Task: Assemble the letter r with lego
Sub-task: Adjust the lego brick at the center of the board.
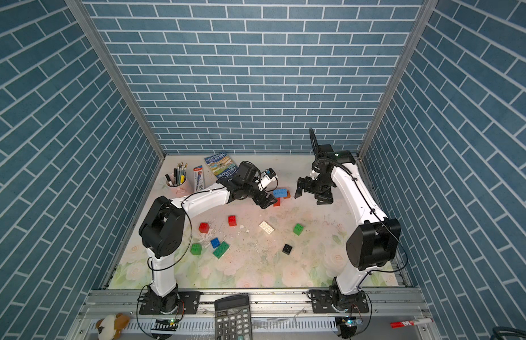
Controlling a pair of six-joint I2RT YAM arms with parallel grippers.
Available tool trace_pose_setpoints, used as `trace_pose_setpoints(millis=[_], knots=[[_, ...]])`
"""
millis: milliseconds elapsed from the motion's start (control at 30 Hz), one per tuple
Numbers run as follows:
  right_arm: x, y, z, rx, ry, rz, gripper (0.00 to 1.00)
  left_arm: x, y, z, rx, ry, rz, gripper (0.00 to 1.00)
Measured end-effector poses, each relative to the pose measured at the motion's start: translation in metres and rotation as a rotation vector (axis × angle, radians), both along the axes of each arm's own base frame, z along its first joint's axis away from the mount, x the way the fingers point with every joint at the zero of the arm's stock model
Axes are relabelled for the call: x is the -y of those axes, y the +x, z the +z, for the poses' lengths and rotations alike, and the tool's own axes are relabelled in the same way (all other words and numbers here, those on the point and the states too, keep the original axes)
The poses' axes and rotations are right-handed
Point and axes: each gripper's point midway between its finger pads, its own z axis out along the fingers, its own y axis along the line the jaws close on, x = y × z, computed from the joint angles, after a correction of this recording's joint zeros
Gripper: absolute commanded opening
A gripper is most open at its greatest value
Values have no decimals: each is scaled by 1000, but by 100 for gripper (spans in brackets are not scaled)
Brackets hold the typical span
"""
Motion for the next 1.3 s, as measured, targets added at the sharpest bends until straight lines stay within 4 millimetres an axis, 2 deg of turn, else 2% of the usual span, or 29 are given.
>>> trace_pose_setpoints(millis=[233, 433, 933, 1300], knots=[[14, -7, 7, -17, -40, -8, 95, 16, 16, -15, 19, -13, 0, 89], [19, -7, 10, -11, -59, -15, 94, 26, 23, -15, 38, -29, -9, 85], [21, -3, 18, 17, -73, -20, 93, 30, 22, -10, 36, -48, -22, 74], [21, -2, 21, 23, -72, -20, 92, 30, 18, -17, 24, -36, -24, 73]])
